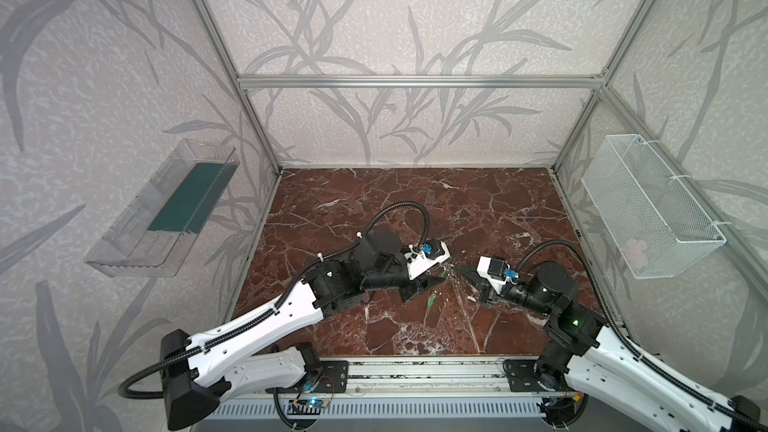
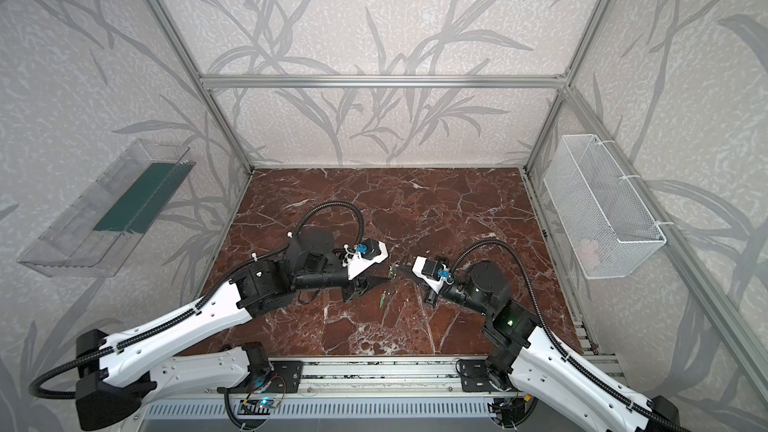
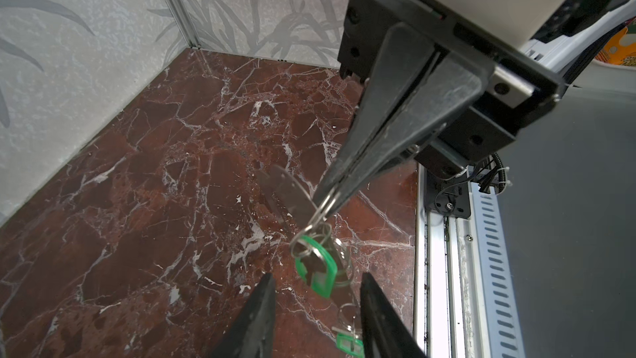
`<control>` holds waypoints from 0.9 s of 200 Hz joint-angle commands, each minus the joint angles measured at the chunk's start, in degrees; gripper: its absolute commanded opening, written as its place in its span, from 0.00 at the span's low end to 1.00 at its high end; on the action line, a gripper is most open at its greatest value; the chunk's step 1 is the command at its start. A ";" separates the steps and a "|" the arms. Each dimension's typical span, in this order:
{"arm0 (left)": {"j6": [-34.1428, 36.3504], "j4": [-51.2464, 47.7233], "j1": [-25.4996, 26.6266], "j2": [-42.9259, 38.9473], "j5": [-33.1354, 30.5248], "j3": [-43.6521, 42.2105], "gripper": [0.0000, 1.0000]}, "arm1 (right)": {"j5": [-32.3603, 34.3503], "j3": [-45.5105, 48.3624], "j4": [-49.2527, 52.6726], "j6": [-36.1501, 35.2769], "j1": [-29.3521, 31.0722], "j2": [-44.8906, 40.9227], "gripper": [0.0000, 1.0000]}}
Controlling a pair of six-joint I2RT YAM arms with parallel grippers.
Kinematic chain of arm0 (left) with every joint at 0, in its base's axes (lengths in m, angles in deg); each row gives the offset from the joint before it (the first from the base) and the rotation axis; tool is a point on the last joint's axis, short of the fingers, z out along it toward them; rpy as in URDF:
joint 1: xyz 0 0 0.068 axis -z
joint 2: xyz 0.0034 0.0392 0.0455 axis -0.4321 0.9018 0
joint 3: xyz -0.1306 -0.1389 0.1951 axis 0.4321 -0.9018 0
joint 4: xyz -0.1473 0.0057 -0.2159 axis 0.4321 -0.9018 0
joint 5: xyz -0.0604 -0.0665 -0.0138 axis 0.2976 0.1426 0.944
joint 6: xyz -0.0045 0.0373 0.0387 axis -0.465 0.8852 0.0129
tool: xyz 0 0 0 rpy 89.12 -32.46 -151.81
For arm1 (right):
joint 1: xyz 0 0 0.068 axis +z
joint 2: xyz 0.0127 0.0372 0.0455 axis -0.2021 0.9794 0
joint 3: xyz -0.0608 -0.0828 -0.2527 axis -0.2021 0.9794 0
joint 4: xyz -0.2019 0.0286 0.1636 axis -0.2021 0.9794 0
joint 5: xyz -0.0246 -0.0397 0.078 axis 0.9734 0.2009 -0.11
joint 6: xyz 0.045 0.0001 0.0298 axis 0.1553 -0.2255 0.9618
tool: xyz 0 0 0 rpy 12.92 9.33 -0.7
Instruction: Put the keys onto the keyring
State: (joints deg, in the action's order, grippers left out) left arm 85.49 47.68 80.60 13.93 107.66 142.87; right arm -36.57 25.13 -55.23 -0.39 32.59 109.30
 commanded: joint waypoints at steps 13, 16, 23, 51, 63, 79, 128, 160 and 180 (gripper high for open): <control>-4.64 7.34 0.01 -1.02 1.44 -2.06 0.34 | 0.11 -0.64 -3.66 1.32 0.05 0.54 0.00; -4.63 7.43 0.02 -0.83 1.41 -2.04 0.33 | 0.06 -0.65 -3.72 1.40 0.05 0.57 0.00; -4.75 7.79 0.02 -0.54 1.07 -2.07 0.31 | -0.06 -0.71 -3.70 1.55 0.05 0.66 0.00; -4.80 9.41 0.03 0.07 0.91 -2.51 0.26 | 0.07 -0.57 -3.56 1.65 0.05 0.67 0.00; -4.81 9.75 0.02 0.35 0.72 -2.62 0.26 | 0.15 -0.57 -3.68 1.63 0.05 0.71 0.00; -4.49 9.85 0.02 0.85 0.68 -2.47 0.24 | 0.21 -0.49 -3.94 1.65 0.05 0.73 0.00; -3.08 7.43 0.02 2.40 -0.98 -1.26 0.13 | 0.14 -0.40 -4.77 1.34 0.05 1.07 0.00; -0.88 4.72 0.06 2.34 -0.29 -0.63 0.01 | 0.86 0.30 -5.95 1.47 -0.03 0.02 0.00; 0.88 2.19 -0.07 2.62 2.54 0.53 0.00 | 0.30 0.72 -6.50 1.72 -0.30 -0.07 0.00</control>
State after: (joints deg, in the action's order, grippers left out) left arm 83.89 54.01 80.60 16.20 107.44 141.25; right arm -36.09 25.46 -56.92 0.64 32.54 110.28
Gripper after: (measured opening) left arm 0.053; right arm 0.048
